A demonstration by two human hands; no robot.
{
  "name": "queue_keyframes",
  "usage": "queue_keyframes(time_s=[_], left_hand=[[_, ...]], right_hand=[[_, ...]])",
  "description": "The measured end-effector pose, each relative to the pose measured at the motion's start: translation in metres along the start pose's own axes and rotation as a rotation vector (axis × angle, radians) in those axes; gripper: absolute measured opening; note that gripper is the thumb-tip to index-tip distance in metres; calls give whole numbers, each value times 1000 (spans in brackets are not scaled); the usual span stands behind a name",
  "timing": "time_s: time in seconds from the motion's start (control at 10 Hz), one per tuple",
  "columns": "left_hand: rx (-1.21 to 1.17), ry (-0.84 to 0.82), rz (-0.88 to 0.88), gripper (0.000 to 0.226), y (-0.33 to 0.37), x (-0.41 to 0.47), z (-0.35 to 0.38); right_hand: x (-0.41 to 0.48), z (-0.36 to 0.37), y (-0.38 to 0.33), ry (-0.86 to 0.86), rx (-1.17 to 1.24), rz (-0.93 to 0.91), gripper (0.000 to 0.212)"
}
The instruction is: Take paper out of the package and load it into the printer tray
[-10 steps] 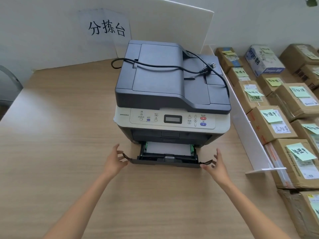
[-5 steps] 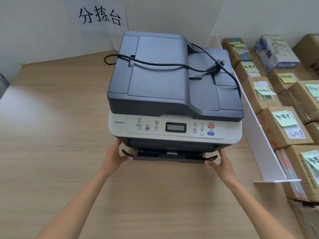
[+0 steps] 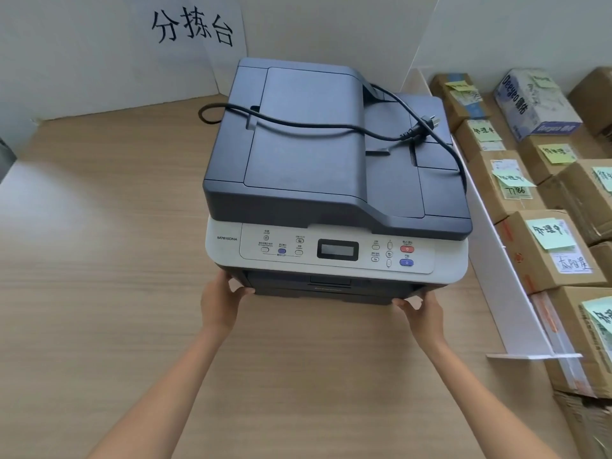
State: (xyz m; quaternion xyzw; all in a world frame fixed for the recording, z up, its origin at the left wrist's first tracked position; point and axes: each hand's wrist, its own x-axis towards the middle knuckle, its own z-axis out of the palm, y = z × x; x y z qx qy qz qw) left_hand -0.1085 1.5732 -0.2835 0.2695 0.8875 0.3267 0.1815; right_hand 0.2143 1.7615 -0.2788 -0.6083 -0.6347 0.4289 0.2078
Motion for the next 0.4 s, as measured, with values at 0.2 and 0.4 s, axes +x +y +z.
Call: queue_keyframes(time_s=[0.2,0.4], left_hand=[[89,-85,-18,39,6,-3,-6],[80,-195,-45,63,9,-35,-19]], right_hand=[[-1,-9,-6,-81,-122,8,34],[-39,-24,-7,-168,-141,23,46]])
